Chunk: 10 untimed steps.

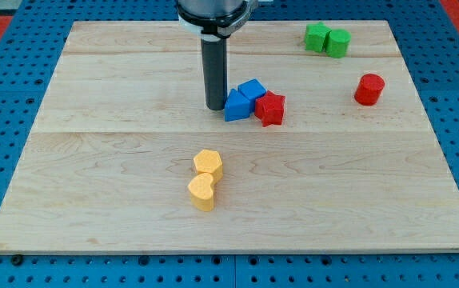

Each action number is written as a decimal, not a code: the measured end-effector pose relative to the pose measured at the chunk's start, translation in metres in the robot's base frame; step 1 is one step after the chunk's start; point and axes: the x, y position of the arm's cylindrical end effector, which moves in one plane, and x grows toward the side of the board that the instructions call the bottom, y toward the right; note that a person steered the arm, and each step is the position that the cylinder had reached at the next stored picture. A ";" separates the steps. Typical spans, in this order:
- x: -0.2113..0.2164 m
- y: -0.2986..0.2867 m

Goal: Move yellow heart to right

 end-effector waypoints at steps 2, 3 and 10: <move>0.000 0.001; 0.004 0.007; 0.168 -0.094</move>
